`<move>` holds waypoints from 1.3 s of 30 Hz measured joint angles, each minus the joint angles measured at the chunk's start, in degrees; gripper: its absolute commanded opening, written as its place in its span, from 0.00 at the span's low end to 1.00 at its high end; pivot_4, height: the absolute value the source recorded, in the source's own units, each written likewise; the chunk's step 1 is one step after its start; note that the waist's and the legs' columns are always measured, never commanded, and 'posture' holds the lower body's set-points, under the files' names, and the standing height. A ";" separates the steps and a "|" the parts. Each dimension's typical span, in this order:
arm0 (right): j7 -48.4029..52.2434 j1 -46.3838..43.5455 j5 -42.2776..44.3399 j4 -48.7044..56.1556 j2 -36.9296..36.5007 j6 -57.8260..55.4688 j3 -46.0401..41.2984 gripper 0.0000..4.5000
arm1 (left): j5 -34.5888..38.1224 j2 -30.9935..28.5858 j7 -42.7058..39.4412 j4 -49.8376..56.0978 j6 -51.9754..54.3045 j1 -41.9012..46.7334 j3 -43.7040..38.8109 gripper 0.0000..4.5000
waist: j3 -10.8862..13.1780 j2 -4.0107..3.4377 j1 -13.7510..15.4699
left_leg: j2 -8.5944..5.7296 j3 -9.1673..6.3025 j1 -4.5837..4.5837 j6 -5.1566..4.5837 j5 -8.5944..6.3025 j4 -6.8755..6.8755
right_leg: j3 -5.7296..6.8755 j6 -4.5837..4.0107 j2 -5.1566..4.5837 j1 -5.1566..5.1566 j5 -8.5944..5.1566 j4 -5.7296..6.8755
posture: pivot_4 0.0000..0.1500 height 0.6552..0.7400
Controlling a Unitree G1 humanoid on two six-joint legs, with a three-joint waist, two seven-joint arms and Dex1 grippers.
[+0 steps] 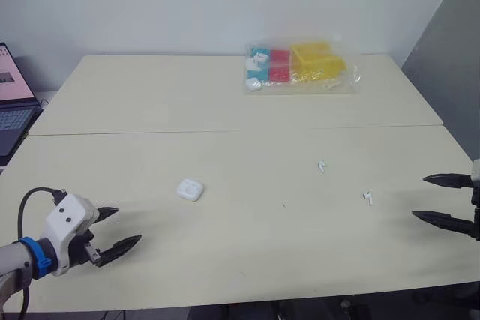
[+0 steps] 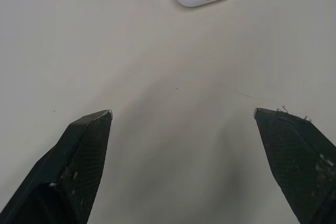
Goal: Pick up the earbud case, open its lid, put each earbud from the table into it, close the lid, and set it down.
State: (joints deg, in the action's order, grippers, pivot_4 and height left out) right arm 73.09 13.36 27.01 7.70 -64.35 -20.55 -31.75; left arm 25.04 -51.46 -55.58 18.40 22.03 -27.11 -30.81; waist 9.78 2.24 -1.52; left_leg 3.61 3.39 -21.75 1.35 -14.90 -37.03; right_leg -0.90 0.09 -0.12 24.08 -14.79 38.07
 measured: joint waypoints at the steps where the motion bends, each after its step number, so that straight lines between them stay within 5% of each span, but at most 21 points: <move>1: 0.01 0.00 0.00 0.00 0.00 0.00 0.00 0.99 | 0.00 0.00 0.00 0.00 0.00 0.00 0.00 1.00 | 0.00 0.00 0.00 | 0.00 0.00 0.00 0.00 0.00 0.00 | 0.00 0.00 0.00 0.00 0.00 0.00 | 1.00 1.00; 14: -3.35 -1.22 -3.66 -0.64 2.05 -0.10 2.52 0.99 | -2.52 0.05 0.25 -3.18 -1.49 3.91 0.00 1.00 | -0.02 -0.01 -0.06 | -0.02 -0.06 -0.03 0.00 0.00 0.00 | 0.02 0.01 0.00 -0.04 0.01 0.01 | 1.00 1.00; 25: -3.47 -3.11 -3.63 -0.67 2.55 -0.18 3.52 0.99 | -3.34 0.18 -0.14 -3.60 -2.50 3.79 -0.13 1.00 | 0.04 -0.12 0.41 | -0.04 -1.46 0.02 0.01 0.03 -0.18 | 1.54 -0.40 -0.23 -0.82 -0.27 -0.07 | 1.00 1.00; 39: -3.45 -3.11 -3.79 -1.40 2.72 0.18 3.70 0.99 | 1.93 0.78 -4.11 -5.91 -1.42 5.16 -3.42 1.00 | 0.04 -0.15 1.03 | 0.00 -1.37 0.08 0.02 0.02 -0.03 | 1.51 -0.62 -0.02 -0.76 -0.40 -0.03 | 1.00 1.00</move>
State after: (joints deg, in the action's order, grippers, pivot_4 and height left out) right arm 69.64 10.25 23.22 6.30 -61.63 -20.37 -28.06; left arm 26.97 -50.68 -59.69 12.48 20.61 -21.95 -34.23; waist 9.82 2.09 -0.49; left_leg 3.61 2.03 -21.67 1.36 -14.88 -37.06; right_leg 0.61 -0.53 -0.13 23.32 -15.19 38.05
